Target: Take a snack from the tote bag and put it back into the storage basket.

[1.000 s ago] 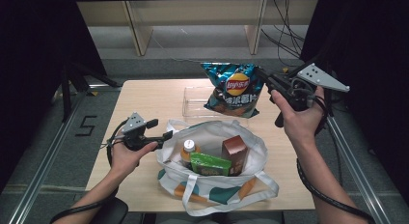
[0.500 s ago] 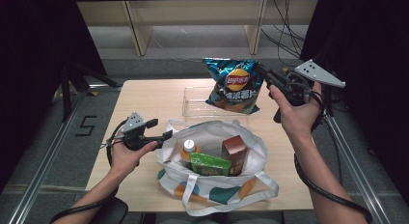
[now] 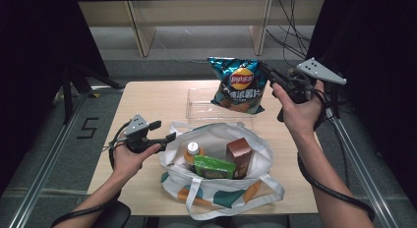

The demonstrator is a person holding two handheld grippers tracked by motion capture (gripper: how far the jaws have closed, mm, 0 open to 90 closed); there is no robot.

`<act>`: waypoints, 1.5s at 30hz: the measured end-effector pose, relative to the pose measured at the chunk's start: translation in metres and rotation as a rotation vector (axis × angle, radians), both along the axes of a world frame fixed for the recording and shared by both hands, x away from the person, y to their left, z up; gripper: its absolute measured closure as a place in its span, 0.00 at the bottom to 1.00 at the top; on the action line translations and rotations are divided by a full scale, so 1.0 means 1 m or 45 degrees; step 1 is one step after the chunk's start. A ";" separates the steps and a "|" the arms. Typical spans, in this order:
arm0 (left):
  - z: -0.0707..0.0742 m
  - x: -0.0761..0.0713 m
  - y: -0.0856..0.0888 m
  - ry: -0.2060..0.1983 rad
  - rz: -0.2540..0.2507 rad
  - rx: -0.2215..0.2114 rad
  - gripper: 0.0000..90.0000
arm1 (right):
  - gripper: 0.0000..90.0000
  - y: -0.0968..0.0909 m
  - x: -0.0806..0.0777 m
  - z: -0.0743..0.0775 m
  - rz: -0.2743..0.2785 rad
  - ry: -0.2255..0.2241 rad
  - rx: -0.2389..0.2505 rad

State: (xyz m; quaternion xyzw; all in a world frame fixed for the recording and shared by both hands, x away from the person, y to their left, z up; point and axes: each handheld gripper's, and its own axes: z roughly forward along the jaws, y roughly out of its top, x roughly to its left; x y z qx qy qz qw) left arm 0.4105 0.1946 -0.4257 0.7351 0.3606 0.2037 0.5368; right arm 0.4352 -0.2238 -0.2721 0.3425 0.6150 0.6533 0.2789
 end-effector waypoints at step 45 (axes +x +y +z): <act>0.000 0.000 0.000 0.003 0.003 -0.001 0.25 | 1.00 0.008 0.042 -0.016 -0.085 0.049 0.009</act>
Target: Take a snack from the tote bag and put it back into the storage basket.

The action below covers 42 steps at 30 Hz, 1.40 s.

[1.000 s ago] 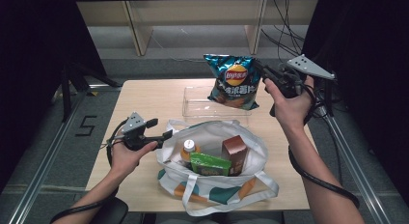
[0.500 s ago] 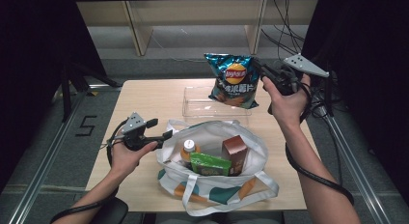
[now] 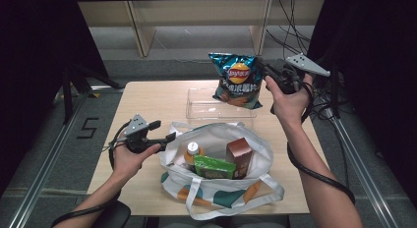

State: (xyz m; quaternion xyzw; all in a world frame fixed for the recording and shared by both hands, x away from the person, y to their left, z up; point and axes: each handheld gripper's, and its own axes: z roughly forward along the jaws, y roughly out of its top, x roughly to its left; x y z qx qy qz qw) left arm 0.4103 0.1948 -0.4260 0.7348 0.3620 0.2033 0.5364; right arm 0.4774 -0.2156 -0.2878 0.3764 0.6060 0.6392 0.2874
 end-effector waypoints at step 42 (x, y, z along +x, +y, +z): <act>0.000 0.000 0.002 -0.012 0.016 -0.005 0.24 | 1.00 0.013 0.038 -0.018 -0.046 0.083 0.012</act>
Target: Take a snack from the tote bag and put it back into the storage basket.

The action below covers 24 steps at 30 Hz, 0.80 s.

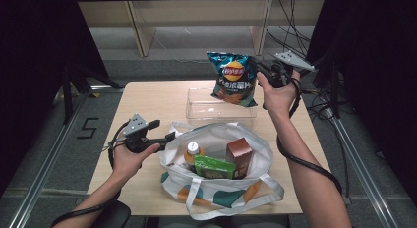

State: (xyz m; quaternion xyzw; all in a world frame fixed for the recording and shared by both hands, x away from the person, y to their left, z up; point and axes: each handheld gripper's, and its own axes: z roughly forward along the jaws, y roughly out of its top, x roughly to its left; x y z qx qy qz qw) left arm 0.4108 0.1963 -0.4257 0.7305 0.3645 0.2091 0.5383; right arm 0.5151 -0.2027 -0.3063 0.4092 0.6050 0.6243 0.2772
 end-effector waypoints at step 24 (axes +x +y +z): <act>0.000 0.001 -0.001 0.001 -0.004 0.002 0.24 | 1.00 0.007 0.016 -0.004 -0.016 0.037 0.004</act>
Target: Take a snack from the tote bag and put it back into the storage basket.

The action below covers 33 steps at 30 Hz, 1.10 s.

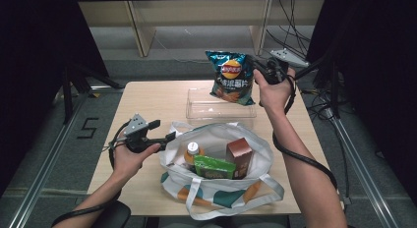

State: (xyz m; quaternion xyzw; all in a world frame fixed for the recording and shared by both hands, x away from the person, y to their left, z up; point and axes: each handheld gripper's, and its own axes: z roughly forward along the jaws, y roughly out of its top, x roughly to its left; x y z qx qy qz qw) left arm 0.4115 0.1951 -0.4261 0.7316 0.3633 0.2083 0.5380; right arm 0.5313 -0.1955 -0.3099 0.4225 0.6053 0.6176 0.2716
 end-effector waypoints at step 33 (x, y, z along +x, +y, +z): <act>-0.001 0.000 0.001 -0.002 -0.006 0.008 0.24 | 1.00 0.009 0.020 -0.020 -0.033 0.090 0.017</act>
